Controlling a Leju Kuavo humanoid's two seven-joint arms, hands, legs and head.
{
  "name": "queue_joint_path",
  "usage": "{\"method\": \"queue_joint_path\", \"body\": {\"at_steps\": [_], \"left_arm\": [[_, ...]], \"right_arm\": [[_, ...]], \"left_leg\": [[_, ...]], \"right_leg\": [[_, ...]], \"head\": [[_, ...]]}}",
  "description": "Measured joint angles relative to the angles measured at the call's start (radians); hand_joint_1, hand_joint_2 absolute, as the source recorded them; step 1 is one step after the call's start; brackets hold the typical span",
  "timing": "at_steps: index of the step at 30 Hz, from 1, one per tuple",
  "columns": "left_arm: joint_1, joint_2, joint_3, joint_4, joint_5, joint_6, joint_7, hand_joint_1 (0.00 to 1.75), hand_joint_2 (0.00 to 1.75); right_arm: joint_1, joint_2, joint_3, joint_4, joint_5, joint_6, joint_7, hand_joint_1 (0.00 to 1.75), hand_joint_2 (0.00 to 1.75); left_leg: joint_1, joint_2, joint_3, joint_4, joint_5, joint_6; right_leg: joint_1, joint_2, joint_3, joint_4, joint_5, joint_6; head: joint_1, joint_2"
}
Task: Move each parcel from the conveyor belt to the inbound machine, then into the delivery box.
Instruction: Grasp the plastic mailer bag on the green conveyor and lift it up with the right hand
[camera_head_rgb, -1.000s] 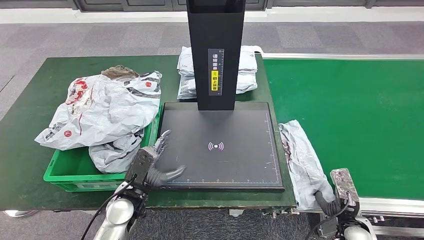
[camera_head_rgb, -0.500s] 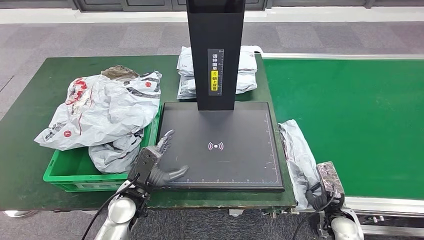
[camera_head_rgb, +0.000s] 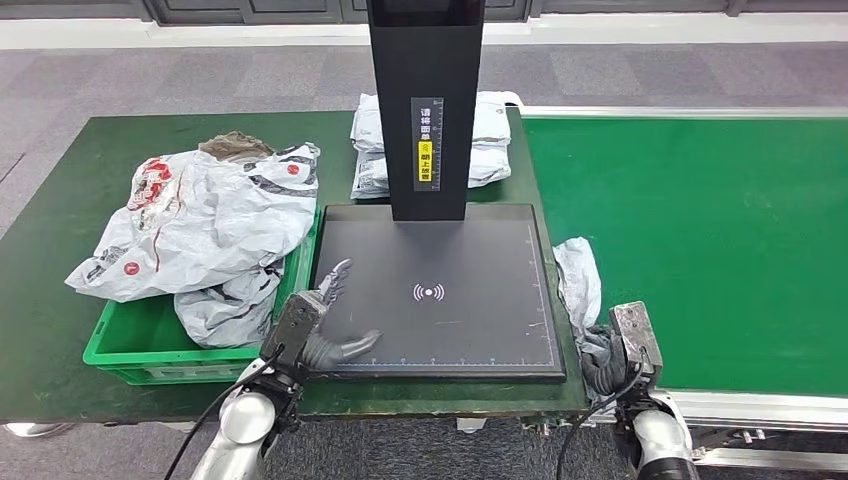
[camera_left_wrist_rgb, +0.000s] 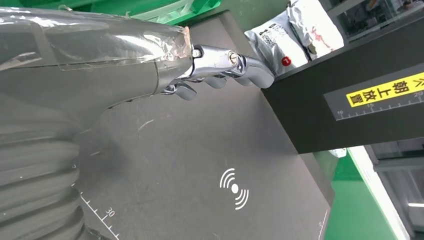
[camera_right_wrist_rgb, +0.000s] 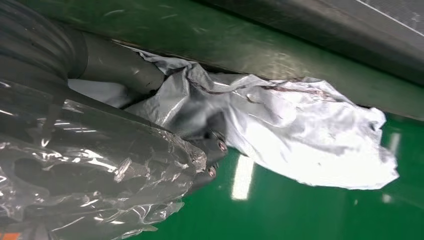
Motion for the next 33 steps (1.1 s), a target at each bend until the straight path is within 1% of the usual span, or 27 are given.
{"method": "queue_joint_path", "body": {"at_steps": [13, 17, 20, 24, 26, 29, 33], "left_arm": [[-0.001, 0.0, 0.0, 0.015, -0.004, 0.0, -0.001, 0.0, 1.75], [0.0, 0.0, 0.0, 0.02, -0.005, 0.0, -0.002, 0.0, 1.75], [0.002, 0.0, 0.0, 0.023, -0.005, 0.0, -0.008, 0.0, 1.75], [0.002, -0.001, 0.0, 0.033, -0.004, 0.0, -0.023, 0.0, 1.75], [0.002, -0.003, 0.0, 0.038, -0.004, 0.0, -0.029, 0.0, 1.75], [0.002, -0.004, 0.0, 0.044, -0.004, 0.003, -0.034, 0.0, 1.75], [0.004, -0.003, 0.0, 0.046, 0.002, 0.016, -0.042, 0.0, 1.75]], "right_arm": [[-0.009, 0.0, 0.007, 0.001, -0.018, -0.004, 0.0, 1.75, 1.75], [-0.005, -0.001, 0.007, 0.001, -0.046, -0.003, -0.001, 1.75, 1.75], [0.006, -0.004, 0.003, -0.002, -0.117, 0.031, -0.01, 1.75, 1.75], [0.025, -0.004, -0.011, -0.004, -0.304, 0.169, -0.035, 1.75, 1.75], [0.035, -0.001, -0.013, -0.004, -0.371, 0.219, -0.04, 1.75, 1.75], [0.051, 0.0, -0.013, -0.021, -0.44, 0.248, -0.044, 1.75, 1.75], [0.091, 0.0, -0.012, -0.093, -0.538, 0.271, -0.047, 1.75, 1.75]], "left_leg": [[0.003, 0.0, 0.0, -0.001, -0.001, -0.002], [0.003, 0.0, 0.001, -0.001, -0.001, -0.003], [0.004, 0.001, 0.001, -0.001, -0.002, -0.004], [0.005, 0.006, 0.002, -0.001, -0.004, -0.006], [0.006, 0.007, 0.003, -0.001, -0.004, -0.006], [0.006, 0.007, 0.003, -0.001, -0.004, -0.006], [0.006, 0.005, 0.002, -0.001, -0.004, -0.006]], "right_leg": [[0.002, 0.0, -0.001, 0.0, -0.001, -0.002], [0.002, 0.001, -0.001, 0.0, -0.001, -0.002], [0.002, 0.002, -0.001, 0.0, -0.002, -0.003], [0.004, 0.007, -0.001, 0.0, -0.002, -0.003], [0.004, 0.009, -0.001, 0.0, -0.002, -0.003], [0.004, 0.008, -0.001, 0.0, -0.002, -0.004], [0.004, 0.007, 0.0, 0.001, -0.002, -0.004]], "head": [[0.0, 0.0], [0.0, 0.0], [0.0, 0.0], [0.0, 0.0], [0.0, 0.0], [0.0, 0.0], [0.0, 0.0]]}}
